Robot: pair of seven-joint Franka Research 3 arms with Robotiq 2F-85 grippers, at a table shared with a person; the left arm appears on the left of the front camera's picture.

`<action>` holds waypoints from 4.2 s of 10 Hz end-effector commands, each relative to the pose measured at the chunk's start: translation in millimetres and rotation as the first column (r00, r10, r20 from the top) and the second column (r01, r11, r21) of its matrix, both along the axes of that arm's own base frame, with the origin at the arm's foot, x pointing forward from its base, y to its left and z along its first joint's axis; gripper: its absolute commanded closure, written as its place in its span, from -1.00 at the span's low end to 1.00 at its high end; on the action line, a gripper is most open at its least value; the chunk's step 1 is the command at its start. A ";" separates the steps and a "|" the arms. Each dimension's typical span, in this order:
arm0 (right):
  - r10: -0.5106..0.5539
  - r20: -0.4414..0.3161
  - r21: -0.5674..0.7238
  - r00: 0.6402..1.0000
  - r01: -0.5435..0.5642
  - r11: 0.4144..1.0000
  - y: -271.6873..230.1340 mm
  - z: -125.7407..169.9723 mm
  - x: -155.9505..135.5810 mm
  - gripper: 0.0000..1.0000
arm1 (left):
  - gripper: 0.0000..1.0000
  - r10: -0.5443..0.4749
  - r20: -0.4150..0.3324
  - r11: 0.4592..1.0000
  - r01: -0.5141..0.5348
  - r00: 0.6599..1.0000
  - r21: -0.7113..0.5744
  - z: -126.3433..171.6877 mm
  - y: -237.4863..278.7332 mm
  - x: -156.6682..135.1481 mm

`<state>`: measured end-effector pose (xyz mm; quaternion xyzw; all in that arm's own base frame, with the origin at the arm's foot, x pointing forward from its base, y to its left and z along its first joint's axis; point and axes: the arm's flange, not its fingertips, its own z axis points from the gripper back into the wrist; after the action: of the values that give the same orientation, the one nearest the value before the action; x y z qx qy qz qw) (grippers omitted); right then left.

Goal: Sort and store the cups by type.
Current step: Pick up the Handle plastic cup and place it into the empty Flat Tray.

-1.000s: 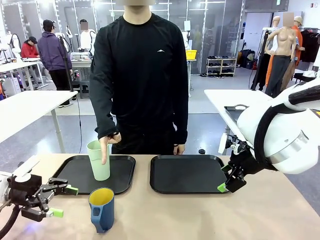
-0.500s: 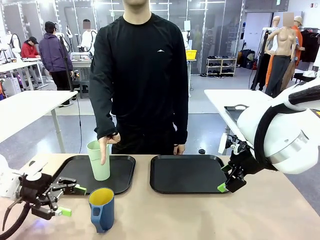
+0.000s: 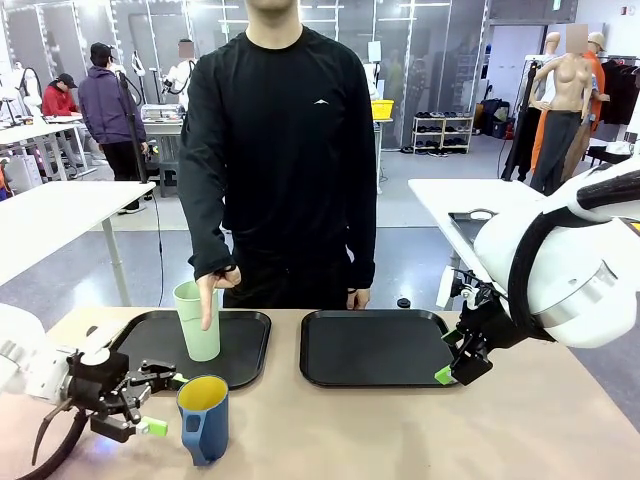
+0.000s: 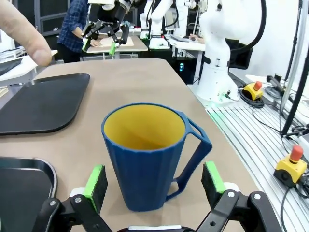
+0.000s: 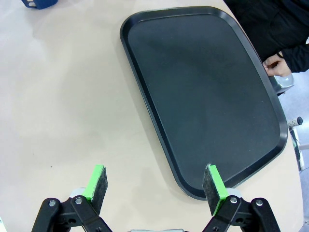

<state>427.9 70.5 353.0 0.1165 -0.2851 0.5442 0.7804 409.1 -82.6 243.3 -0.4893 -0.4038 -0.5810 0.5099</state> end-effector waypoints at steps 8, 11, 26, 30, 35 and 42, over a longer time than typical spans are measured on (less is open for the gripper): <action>0.006 0.000 -0.003 1.000 -0.006 1.000 -0.4 -1.6 0.4 -1.00 | -1.00 -0.018 0.013 1.000 0.018 1.000 -0.025 -37.3 -42.5 6.2; 0.006 0.000 -0.003 1.000 -0.006 1.000 -0.4 -1.6 0.4 -1.00 | -1.00 -0.032 0.005 0.999 0.032 0.999 -0.038 -41.6 -56.5 6.8; 0.006 0.000 -0.003 1.000 -0.006 1.000 -0.4 -1.6 0.4 -1.00 | 0.55 -0.032 0.033 0.994 0.035 0.999 -0.104 -23.5 -69.4 -4.3; 0.006 0.000 -0.003 1.000 -0.006 1.000 -0.4 -1.6 0.4 -1.00 | 0.55 0.037 0.069 0.994 -0.030 0.997 -0.108 19.3 -121.6 10.8; 0.006 0.000 -0.003 1.000 -0.006 1.000 -0.4 -1.6 0.4 -1.00 | 0.55 0.026 0.036 0.992 -0.021 0.999 -0.126 25.0 -121.3 11.6; 0.006 0.000 -0.003 1.000 -0.006 1.000 -0.4 -1.6 0.4 -1.00 | -0.49 0.082 0.063 0.984 -0.071 0.995 -0.164 12.2 -165.0 42.5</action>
<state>427.9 70.8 353.0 0.1168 -0.2851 0.5444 0.7802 439.6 -227.5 260.7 -0.5053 -0.4642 -0.5439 0.4831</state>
